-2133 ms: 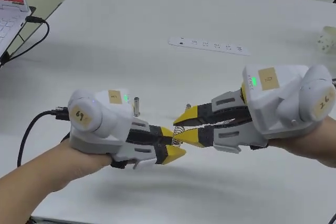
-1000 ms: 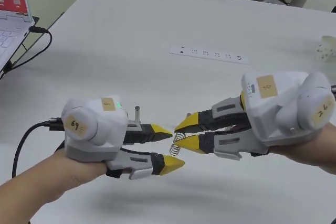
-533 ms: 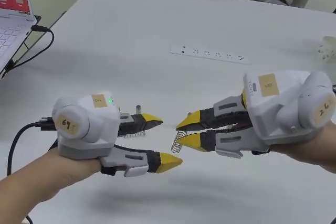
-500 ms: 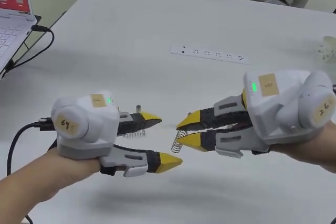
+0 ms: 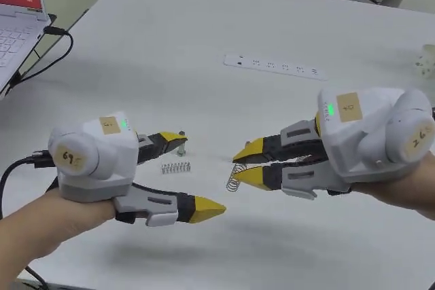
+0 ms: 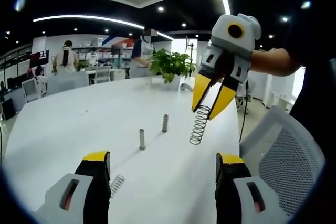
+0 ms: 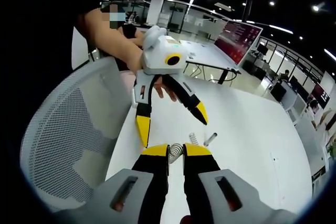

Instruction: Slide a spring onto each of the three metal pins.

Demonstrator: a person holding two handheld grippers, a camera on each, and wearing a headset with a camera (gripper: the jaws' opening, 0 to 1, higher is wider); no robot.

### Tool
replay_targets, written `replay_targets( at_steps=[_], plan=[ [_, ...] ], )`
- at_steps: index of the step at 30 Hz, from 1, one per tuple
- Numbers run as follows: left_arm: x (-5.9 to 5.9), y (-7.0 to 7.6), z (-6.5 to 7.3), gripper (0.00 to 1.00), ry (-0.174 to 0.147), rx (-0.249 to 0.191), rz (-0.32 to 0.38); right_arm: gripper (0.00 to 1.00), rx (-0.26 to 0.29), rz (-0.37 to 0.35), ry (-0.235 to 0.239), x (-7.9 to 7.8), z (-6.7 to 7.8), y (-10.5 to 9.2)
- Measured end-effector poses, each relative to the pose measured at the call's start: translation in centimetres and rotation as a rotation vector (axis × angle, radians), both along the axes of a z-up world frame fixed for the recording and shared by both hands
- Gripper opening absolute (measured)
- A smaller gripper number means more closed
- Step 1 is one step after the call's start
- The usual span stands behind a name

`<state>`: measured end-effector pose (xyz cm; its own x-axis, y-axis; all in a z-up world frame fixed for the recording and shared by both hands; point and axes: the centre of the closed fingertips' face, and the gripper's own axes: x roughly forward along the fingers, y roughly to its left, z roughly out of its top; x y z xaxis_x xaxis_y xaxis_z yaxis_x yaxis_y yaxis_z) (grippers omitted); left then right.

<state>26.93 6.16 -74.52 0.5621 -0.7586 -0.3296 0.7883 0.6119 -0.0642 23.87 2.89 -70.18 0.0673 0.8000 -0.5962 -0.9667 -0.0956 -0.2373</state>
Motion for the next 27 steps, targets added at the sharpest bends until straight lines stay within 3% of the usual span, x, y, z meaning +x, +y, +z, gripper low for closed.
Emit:
replay_targets(
  at_steps=[14,19,27],
  plan=[
    [0.3,4.2,-0.3,0.98,0.014,-0.008,0.115,0.07,-0.007,-0.019,-0.008,0.4,-0.4,-0.3],
    [0.3,5.5,-0.4,0.98,0.013,-0.005,0.142,0.07,-0.01,-0.029,-0.013,0.5,-0.5,-0.5],
    [0.2,6.4,-0.3,0.98,0.01,-0.008,0.168,0.07,-0.013,-0.036,-0.014,0.5,-0.7,-0.7]
  ],
)
